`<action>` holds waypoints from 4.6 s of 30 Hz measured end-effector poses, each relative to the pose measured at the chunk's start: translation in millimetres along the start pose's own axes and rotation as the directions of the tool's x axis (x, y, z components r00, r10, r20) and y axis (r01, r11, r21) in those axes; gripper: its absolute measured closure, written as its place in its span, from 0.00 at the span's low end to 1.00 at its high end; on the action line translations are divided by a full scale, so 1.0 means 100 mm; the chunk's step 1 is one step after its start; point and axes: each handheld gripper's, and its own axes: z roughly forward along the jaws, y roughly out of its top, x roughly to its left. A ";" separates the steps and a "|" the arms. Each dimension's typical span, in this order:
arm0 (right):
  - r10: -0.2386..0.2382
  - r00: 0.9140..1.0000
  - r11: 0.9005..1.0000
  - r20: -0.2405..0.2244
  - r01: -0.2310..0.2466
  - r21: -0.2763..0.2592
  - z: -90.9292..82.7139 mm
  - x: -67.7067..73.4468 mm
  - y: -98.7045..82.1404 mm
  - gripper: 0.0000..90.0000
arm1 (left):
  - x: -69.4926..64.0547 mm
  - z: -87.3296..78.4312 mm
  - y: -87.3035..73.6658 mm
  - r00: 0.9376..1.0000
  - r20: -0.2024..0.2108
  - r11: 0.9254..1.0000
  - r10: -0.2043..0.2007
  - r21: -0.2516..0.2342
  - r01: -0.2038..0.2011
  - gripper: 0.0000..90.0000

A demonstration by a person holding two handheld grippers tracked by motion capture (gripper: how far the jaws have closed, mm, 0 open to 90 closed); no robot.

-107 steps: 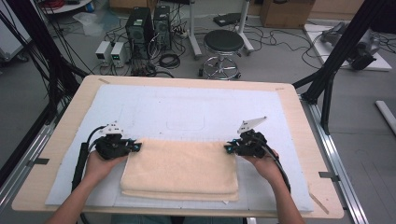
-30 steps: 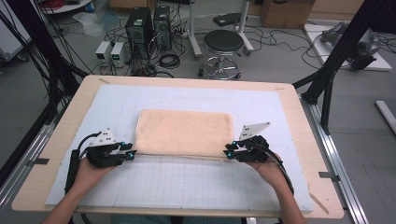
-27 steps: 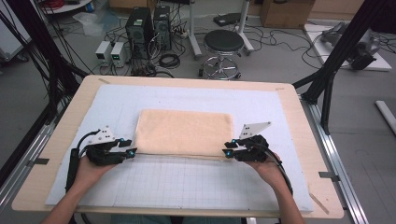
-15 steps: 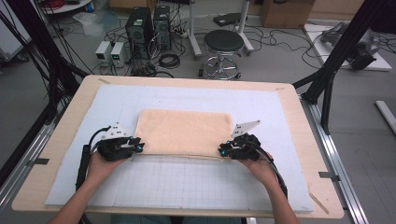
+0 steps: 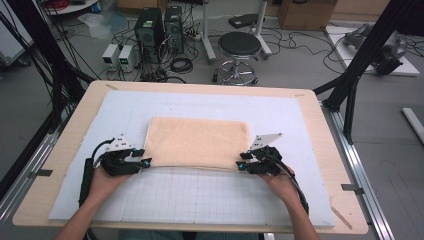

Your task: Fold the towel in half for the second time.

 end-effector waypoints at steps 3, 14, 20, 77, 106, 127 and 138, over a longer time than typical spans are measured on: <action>0.000 1.000 1.000 0.000 0.000 0.006 0.00 0.01 -0.02 0.64 | 0.05 0.00 -0.04 0.999 0.029 0.999 -0.039 0.018 0.039 0.48; 0.031 1.000 1.000 0.002 -0.031 -0.004 -0.02 -0.06 -0.07 0.62 | -0.02 0.06 -0.06 0.997 0.076 0.999 -0.031 0.047 0.028 0.60; 0.044 0.999 0.998 0.016 -0.044 -0.039 -0.07 -0.04 -0.05 0.55 | 0.00 -0.01 -0.05 0.997 0.067 0.999 -0.036 0.020 0.035 0.56; 0.143 0.976 0.972 0.165 -0.106 -0.211 -0.63 0.29 -0.26 0.14 | -0.28 -0.59 -0.12 0.999 -0.033 0.994 -0.002 -0.113 -0.002 0.17; 0.186 0.964 0.964 0.189 -0.142 -0.225 -0.86 0.40 -0.52 0.14 | -0.35 -0.70 -0.21 0.999 -0.043 0.994 -0.011 -0.110 0.006 0.07; 0.175 0.964 0.964 0.198 -0.127 -0.233 -0.93 0.47 -0.60 0.14 | -0.46 -0.86 -0.32 0.997 -0.069 0.993 -0.019 -0.121 0.011 0.02; 0.179 0.963 0.963 0.200 -0.130 -0.236 -0.94 0.49 -0.59 0.13 | -0.44 -0.87 -0.32 0.997 -0.068 0.992 -0.021 -0.123 0.013 0.02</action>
